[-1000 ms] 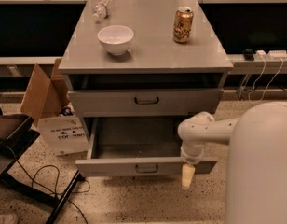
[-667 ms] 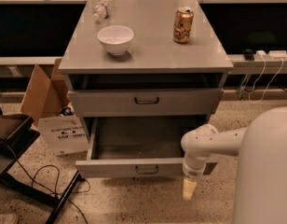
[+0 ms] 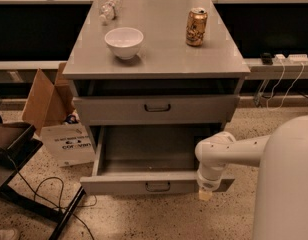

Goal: Open middle drawer

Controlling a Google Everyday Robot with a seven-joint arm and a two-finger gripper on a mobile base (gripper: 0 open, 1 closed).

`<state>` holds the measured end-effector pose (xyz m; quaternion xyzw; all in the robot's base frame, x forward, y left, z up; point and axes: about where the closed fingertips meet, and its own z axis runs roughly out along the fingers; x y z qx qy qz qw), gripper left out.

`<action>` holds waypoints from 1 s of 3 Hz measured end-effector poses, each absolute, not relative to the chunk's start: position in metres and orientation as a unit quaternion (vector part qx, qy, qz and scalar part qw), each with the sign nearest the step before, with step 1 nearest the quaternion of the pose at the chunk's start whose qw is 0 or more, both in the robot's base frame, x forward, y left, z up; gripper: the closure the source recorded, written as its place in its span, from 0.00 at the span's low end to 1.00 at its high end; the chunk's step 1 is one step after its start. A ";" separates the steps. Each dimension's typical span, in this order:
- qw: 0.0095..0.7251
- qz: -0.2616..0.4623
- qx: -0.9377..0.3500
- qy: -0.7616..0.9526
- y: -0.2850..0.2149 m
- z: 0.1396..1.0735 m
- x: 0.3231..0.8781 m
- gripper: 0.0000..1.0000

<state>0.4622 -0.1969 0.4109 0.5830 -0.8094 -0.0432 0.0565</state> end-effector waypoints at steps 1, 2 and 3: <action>0.052 -0.040 0.582 -0.810 -0.198 0.418 0.460 0.96; 0.050 -0.037 0.583 -0.810 -0.198 0.426 0.459 1.00; 0.050 -0.036 0.583 -0.810 -0.198 0.430 0.462 1.00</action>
Offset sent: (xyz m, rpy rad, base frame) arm -0.3237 -0.0568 0.1109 -0.3140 0.2073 -0.1733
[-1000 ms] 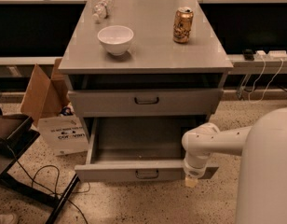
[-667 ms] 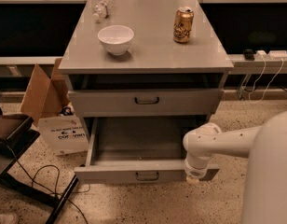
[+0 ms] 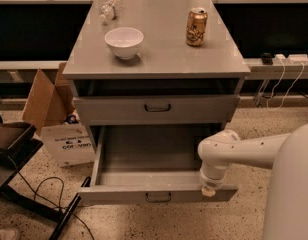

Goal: Open middle drawer

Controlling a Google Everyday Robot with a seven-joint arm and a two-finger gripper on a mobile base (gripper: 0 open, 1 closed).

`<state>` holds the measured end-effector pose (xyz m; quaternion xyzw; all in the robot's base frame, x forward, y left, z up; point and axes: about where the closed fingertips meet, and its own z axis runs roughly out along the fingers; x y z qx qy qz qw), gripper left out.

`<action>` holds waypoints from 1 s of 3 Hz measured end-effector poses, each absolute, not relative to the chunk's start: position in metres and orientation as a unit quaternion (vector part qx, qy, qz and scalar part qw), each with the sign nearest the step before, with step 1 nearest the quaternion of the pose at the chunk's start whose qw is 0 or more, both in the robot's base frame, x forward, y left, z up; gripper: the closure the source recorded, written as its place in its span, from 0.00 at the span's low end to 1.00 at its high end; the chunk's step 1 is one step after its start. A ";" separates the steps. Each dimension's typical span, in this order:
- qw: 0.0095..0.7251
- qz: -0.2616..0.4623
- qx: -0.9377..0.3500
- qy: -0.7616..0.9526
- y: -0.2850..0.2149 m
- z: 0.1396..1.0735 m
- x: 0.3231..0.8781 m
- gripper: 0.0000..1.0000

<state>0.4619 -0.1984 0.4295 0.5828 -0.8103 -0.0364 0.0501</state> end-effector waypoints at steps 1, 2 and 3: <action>0.049 -0.036 0.583 -0.811 -0.199 0.431 0.462 1.00; 0.056 -0.035 0.578 -0.813 -0.203 0.432 0.450 1.00; 0.063 -0.036 0.573 -0.817 -0.208 0.434 0.439 1.00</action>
Offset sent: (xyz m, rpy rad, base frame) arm -0.4217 -0.1214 0.0931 -0.2906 0.3414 -0.3282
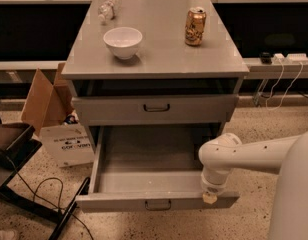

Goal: Open middle drawer

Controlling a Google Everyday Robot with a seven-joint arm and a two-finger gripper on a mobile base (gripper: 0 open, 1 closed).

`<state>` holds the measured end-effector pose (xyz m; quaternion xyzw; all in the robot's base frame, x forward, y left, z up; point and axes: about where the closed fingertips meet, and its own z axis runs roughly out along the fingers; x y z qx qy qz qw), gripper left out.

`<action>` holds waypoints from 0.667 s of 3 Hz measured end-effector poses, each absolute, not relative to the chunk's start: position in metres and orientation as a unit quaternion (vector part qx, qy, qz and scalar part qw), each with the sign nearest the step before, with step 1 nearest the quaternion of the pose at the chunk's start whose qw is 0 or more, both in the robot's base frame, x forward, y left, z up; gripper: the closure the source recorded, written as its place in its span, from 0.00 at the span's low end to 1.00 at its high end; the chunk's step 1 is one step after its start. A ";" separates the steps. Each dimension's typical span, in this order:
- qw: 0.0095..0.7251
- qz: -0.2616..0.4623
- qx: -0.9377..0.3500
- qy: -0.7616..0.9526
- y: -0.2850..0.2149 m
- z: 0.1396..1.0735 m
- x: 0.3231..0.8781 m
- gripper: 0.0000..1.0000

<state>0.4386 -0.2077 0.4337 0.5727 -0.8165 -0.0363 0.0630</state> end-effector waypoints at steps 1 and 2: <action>0.071 -0.038 0.566 -0.821 -0.213 0.434 0.425 1.00; 0.063 -0.046 0.551 -0.831 -0.209 0.439 0.419 1.00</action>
Offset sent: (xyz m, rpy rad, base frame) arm -0.5116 -0.1576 0.0293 -0.1684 0.5240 -0.5255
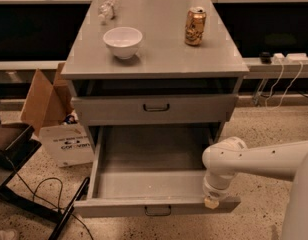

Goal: Open middle drawer

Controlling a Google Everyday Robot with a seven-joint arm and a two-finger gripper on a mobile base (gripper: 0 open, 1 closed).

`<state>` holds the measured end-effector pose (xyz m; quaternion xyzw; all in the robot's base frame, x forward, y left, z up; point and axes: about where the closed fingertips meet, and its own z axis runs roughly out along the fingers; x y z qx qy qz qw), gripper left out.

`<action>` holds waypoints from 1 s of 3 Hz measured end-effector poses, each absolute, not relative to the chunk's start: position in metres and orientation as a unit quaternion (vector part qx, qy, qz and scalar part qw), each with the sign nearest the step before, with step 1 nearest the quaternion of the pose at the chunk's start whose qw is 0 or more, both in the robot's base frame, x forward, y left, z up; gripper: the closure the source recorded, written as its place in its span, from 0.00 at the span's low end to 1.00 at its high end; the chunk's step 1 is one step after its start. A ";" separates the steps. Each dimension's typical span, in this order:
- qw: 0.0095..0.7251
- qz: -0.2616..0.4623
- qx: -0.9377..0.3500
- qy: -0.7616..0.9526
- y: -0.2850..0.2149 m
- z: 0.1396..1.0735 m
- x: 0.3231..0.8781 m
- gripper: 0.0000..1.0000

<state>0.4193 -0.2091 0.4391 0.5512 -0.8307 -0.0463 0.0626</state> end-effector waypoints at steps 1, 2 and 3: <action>0.073 -0.050 0.543 -0.835 -0.216 0.439 0.402 1.00; 0.084 -0.055 0.534 -0.840 -0.222 0.438 0.384 1.00; 0.084 -0.055 0.534 -0.840 -0.221 0.438 0.386 1.00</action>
Offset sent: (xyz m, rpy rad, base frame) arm -0.5033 -0.1565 0.0064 -0.1687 0.5989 -0.4829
